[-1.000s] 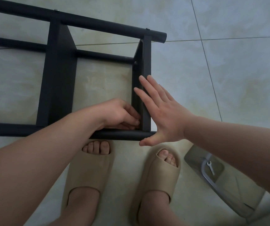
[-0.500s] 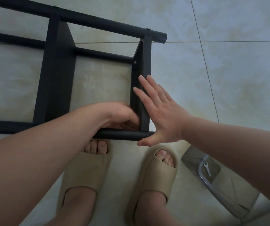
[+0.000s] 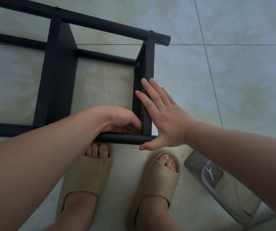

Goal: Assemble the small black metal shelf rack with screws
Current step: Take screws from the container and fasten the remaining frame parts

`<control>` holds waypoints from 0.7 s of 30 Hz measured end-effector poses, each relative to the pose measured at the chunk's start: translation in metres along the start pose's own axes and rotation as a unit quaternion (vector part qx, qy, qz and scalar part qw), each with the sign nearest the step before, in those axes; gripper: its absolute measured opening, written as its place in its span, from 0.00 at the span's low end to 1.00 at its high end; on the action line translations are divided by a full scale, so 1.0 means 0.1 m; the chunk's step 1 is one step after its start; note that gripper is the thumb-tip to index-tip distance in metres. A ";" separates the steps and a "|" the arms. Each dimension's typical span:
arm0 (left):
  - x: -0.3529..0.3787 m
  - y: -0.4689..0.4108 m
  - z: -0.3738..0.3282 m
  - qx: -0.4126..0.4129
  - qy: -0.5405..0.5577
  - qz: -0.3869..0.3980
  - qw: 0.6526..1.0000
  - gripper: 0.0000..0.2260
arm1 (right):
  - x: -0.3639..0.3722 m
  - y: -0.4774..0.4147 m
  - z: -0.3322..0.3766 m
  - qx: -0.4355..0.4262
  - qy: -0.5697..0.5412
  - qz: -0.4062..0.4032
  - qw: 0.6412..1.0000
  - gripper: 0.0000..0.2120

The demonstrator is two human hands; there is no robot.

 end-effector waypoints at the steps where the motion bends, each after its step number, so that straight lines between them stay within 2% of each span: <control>1: 0.00 0.00 0.00 -0.002 0.000 0.003 1.000 0.07 | 0.00 0.00 0.00 0.000 0.001 -0.001 1.000 0.64; 21: -0.05 -0.03 0.04 -0.027 0.010 0.030 0.999 0.08 | 0.00 -0.01 0.00 -0.001 -0.005 -0.007 1.000 0.64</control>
Point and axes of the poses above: each hand's wrist, its own y-axis away from the middle knuckle, its own x-axis out of the palm, z = x × y, the point moved 4 cm from there along -y, towards the middle knuckle, and after that the axes turned 5 degrees about y, right-handed, at the moved point
